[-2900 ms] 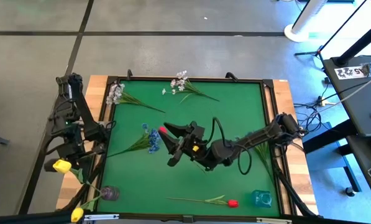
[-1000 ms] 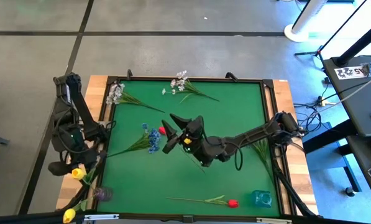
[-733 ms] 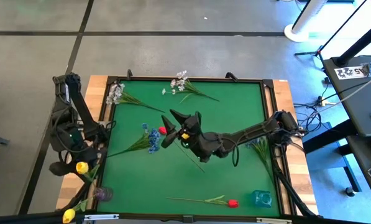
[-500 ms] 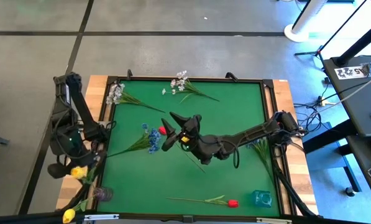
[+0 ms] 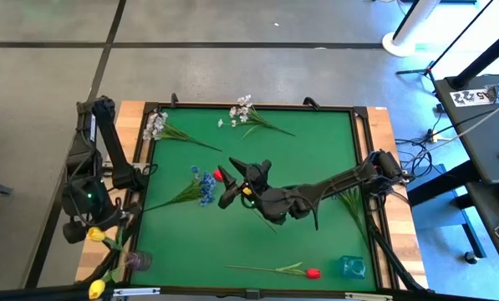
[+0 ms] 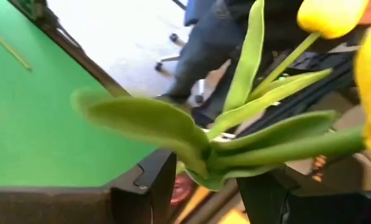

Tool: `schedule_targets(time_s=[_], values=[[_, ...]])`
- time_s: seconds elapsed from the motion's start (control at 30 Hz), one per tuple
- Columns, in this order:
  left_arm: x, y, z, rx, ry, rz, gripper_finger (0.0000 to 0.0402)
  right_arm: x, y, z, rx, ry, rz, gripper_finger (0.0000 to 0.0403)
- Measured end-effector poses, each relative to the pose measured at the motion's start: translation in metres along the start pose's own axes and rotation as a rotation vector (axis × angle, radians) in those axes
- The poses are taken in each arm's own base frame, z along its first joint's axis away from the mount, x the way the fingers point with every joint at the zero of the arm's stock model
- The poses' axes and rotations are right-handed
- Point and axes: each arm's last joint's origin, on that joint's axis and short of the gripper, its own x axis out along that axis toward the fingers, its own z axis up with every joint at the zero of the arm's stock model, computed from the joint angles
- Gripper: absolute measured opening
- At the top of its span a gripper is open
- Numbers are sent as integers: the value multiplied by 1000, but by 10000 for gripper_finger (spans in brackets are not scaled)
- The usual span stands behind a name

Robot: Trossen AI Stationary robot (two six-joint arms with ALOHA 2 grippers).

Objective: Sort flowers into vase by color
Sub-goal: Put the yellow tulip into the purple vase

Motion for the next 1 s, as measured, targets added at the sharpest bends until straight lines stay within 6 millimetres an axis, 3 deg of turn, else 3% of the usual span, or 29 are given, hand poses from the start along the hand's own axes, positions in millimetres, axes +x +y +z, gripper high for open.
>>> schedule_targets(time_s=[0.23, 0.43, 1.0], values=[[3, -1, 2, 48, -16, 7, 154, 0, -1, -3, 2, 22, -2, 198], [-7, -3, 9, 48, -33, 40, 154, 0, -1, -4, -3, 24, -2, 198], [-7, 3, -4, 141, 130, 68, 154, 0, -2, -5, 23, 33, -9, 198]])
